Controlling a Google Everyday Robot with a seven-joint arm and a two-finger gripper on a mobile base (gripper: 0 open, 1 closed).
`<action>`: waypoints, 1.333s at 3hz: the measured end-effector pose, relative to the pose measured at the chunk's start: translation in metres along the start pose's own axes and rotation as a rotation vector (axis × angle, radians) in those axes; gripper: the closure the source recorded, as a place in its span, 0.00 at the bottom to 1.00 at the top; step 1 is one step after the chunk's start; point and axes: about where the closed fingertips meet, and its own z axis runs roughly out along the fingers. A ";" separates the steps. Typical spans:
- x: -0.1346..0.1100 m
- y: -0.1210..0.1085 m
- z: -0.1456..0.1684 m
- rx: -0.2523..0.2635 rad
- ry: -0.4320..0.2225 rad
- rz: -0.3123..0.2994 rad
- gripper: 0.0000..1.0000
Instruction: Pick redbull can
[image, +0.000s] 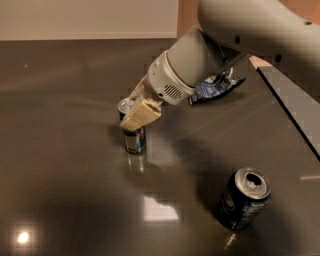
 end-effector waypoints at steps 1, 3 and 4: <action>-0.005 0.001 -0.016 0.001 -0.013 0.003 0.87; -0.015 -0.003 -0.071 0.020 -0.008 -0.008 1.00; -0.026 -0.006 -0.109 0.038 -0.027 -0.028 1.00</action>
Offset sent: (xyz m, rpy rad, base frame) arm 0.0010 -0.0436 0.0674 0.0076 -0.0121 -0.0148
